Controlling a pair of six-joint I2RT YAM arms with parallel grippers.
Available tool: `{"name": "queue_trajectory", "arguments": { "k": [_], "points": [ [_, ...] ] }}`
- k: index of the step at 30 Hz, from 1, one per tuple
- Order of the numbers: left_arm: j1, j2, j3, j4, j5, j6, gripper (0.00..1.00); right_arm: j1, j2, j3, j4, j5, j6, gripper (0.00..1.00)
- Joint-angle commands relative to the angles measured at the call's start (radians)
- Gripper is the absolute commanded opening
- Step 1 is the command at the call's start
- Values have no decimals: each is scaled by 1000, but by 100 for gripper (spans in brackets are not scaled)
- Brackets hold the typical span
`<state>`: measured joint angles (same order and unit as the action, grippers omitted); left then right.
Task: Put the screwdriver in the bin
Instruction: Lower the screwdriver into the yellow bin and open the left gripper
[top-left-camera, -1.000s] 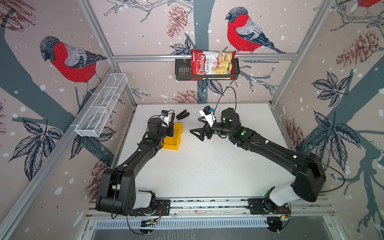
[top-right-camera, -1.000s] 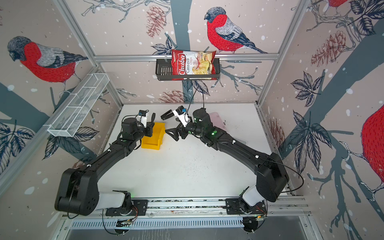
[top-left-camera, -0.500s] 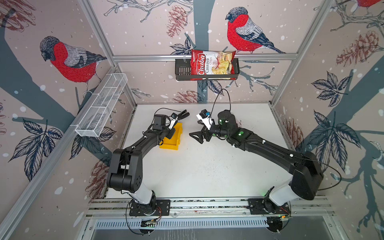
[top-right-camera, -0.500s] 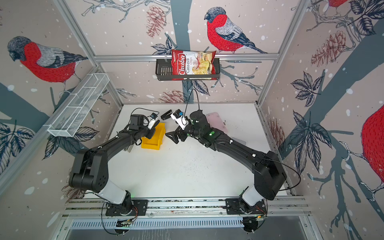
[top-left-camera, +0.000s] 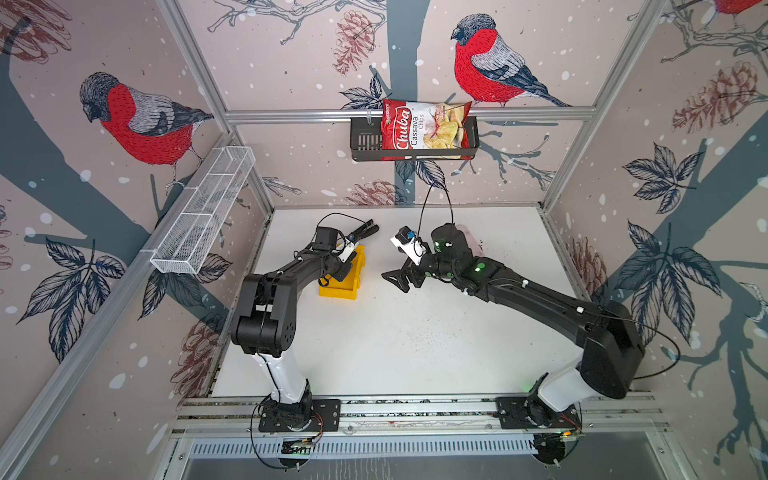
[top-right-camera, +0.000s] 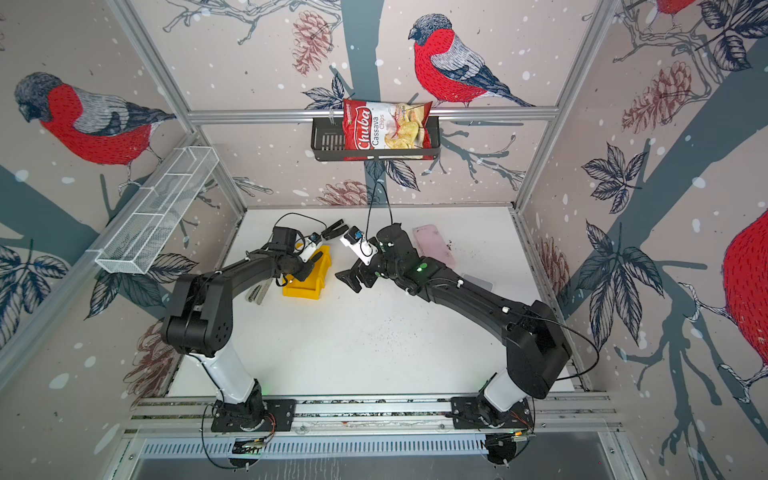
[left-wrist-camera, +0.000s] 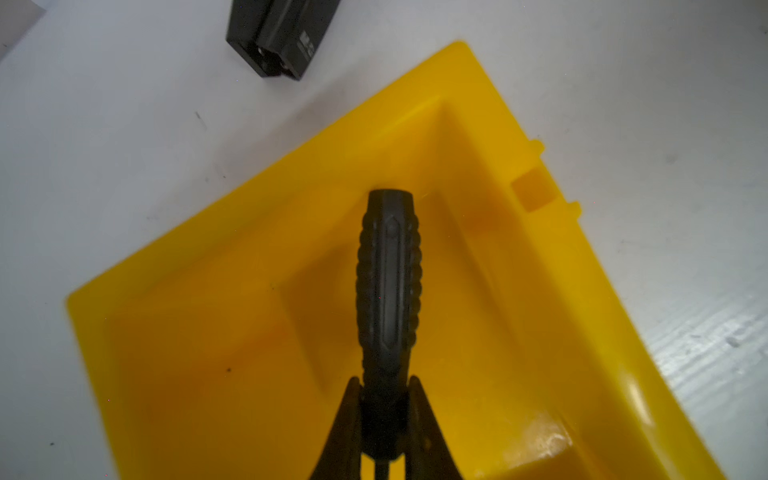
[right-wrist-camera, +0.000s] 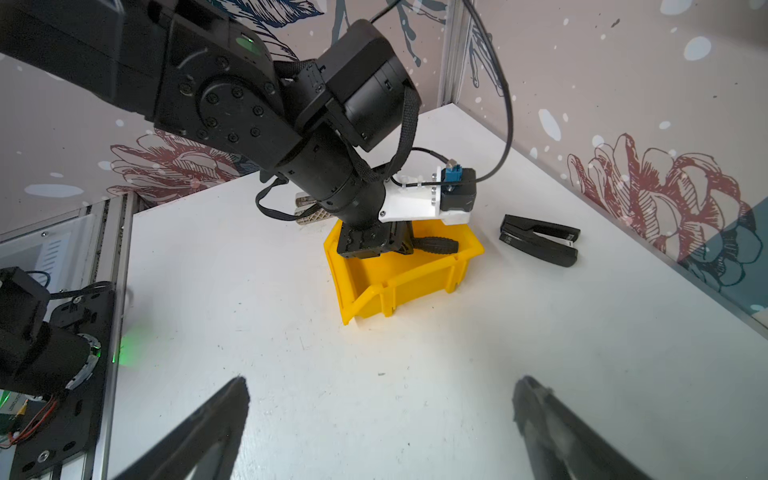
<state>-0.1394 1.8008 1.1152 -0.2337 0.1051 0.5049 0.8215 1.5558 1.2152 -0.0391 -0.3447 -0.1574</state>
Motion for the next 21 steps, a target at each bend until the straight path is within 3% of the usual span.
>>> {"name": "queue_trajectory", "arguments": {
  "k": [1,9,14,21],
  "points": [
    [1,16,15,-45,2,13,0,-1,2,0,-5,13,-1,100],
    [1,46,36,-37,34,0,2,-1,-1,-5,-5,19,10,100],
    [1,42,45,-50,30,14,27,-1,-6,1,-7,37,12,100],
    [1,-27,30,-41,55,11,40,-16,-29,-5,7,44,27,100]
  ]
}}
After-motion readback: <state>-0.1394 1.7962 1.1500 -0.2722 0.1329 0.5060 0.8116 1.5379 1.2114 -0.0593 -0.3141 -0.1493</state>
